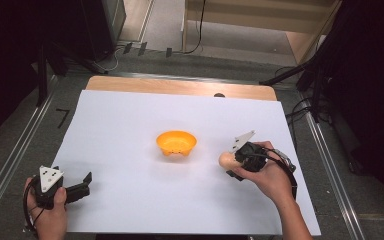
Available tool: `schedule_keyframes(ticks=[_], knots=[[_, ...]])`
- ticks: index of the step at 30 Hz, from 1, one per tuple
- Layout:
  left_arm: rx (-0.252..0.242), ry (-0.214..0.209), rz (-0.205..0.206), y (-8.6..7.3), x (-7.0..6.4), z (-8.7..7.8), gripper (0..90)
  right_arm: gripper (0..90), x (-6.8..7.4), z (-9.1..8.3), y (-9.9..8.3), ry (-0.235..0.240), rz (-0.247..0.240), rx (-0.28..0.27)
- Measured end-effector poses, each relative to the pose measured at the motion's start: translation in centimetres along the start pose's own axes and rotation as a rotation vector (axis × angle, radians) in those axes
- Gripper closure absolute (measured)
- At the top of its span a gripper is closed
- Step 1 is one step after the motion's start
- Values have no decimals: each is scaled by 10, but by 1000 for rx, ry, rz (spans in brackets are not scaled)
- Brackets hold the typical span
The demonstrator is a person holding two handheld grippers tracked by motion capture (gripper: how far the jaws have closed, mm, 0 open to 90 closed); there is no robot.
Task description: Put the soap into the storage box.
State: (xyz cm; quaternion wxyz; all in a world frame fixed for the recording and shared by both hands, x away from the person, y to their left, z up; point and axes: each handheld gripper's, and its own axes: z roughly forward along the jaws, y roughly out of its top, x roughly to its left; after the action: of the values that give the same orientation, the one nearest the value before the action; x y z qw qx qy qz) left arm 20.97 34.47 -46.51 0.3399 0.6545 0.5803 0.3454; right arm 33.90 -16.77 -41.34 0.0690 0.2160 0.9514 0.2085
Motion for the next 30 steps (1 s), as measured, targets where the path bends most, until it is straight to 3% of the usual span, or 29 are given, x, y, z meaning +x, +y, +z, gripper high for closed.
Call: schedule_keyframes(ticks=[9,30], knots=[[-4,-2,2,0,0,-1,0,331,-8,-2,21,27,-50,-47],[-2,-7,-5,0,1,-1,0,331,-25,2,79,61,-142,-34]])
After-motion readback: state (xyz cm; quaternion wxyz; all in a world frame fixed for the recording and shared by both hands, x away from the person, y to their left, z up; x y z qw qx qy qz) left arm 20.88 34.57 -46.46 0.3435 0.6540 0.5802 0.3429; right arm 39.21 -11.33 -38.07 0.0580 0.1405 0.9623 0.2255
